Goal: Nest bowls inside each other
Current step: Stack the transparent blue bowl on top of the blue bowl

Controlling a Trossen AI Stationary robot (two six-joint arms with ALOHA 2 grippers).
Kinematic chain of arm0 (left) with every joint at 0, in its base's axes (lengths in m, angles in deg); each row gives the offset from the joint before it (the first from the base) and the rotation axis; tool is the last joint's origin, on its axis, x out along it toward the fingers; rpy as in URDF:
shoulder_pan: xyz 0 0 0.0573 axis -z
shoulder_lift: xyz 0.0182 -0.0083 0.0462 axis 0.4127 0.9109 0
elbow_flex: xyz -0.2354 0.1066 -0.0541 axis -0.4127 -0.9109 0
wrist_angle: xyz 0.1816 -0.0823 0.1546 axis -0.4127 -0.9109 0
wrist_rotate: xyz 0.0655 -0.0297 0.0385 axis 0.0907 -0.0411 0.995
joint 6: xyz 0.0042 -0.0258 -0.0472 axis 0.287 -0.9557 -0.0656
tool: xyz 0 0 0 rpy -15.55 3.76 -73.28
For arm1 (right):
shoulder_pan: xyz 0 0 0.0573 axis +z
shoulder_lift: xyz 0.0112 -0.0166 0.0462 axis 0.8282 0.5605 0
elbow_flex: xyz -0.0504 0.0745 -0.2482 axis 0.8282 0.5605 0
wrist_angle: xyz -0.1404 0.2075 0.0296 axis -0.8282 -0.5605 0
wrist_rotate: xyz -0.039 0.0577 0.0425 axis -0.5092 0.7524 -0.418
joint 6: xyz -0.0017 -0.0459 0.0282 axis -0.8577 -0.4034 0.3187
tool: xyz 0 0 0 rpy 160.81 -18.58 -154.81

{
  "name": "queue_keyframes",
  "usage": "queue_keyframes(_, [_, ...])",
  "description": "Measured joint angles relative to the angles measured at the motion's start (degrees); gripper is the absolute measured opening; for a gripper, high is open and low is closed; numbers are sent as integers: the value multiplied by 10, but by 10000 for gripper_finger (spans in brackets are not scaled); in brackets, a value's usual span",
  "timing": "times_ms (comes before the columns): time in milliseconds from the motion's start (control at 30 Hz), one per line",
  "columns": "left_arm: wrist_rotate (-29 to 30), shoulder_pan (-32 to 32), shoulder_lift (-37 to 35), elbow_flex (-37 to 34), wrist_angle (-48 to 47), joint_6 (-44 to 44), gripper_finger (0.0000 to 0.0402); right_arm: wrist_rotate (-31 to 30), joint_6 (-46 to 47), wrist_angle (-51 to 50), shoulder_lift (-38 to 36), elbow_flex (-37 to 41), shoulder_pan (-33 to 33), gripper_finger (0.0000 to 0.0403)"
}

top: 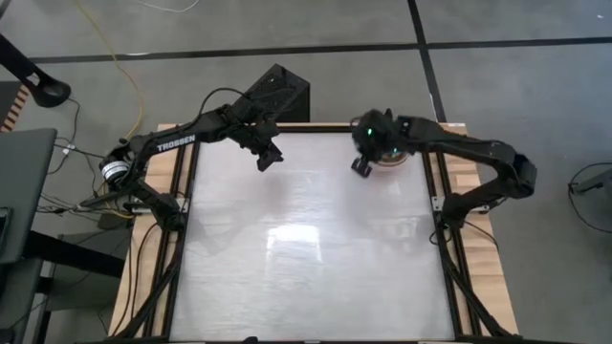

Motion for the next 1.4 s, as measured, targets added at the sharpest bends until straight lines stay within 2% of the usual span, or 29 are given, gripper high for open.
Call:
queue_keyframes(200, [-1,11,0,0,0,-1,117,19,-40,-8,19,0,-95,0])
queue_keyframes(433, [-1,20,0,0,0,-1,117,49,-42,-27,56,0,-163,0])
queue_keyframes(800, [2,20,0,0,0,-4,116,49,-6,-19,101,16,-176,0])
queue_keyframes(1067, [3,20,0,0,-1,-4,116,39,40,0,97,79,-175,0])
queue_keyframes(1267, [3,20,0,0,-1,-5,116,11,77,2,90,87,-174,1])
queue_keyframes(1400, [3,20,0,0,-1,-9,116,5,84,5,90,87,-175,31])
